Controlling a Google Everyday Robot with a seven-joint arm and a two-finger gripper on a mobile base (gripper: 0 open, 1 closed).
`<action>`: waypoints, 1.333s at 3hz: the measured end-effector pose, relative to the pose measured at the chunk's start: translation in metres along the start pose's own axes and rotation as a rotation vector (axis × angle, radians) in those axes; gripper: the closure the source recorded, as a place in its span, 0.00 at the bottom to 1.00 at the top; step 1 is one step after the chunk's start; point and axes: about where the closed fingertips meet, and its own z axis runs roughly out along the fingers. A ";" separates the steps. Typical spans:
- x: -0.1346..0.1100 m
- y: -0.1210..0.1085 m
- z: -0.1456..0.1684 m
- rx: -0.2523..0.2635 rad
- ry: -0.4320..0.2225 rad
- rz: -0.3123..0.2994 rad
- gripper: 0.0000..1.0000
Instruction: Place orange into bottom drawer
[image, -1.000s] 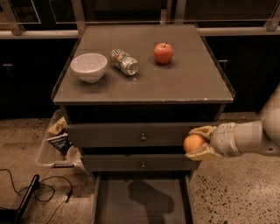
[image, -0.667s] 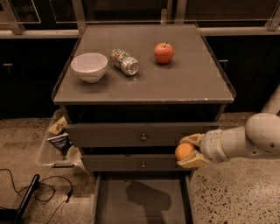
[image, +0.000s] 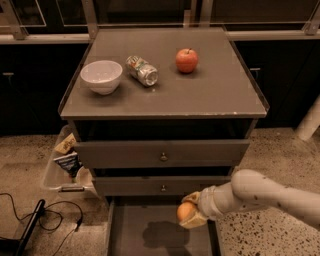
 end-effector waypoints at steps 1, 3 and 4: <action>0.032 0.013 0.059 -0.003 0.018 -0.001 1.00; 0.123 -0.021 0.116 0.045 0.080 0.107 1.00; 0.123 -0.021 0.116 0.045 0.080 0.107 1.00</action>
Offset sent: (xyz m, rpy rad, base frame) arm 0.0167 0.0106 -0.1886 -0.0765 0.0031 -0.0576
